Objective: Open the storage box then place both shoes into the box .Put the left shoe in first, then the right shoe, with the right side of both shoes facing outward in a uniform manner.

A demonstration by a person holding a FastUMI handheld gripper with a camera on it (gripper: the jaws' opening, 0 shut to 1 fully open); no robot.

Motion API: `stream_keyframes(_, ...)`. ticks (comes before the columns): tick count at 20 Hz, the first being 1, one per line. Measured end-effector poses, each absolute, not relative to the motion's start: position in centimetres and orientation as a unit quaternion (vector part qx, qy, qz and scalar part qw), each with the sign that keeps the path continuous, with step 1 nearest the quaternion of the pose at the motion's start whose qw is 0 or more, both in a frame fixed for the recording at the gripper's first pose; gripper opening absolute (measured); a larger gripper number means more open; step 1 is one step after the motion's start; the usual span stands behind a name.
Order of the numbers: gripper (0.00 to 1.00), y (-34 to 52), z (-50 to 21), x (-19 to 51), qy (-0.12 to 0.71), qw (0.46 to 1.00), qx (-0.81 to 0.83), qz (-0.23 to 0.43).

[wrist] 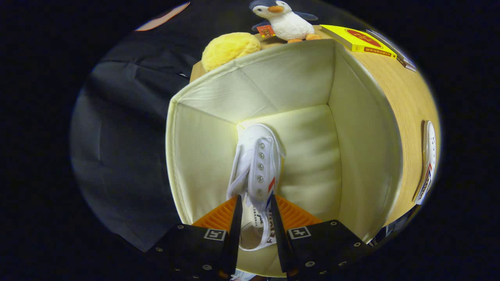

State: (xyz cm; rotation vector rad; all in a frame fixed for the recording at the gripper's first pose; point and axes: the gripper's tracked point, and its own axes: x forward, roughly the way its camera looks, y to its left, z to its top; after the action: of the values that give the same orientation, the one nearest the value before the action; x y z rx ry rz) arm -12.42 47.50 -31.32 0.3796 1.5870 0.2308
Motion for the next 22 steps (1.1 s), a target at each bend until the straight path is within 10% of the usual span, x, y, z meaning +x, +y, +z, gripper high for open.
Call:
stream_keyframes(12, 0.89, 36.0, -21.4, -9.4, 0.570, 0.776, 0.180, 0.200)
stream_keyframes(22, 0.98, 15.3, -25.3, -9.5, 0.506, 0.853, 0.078, 0.099)
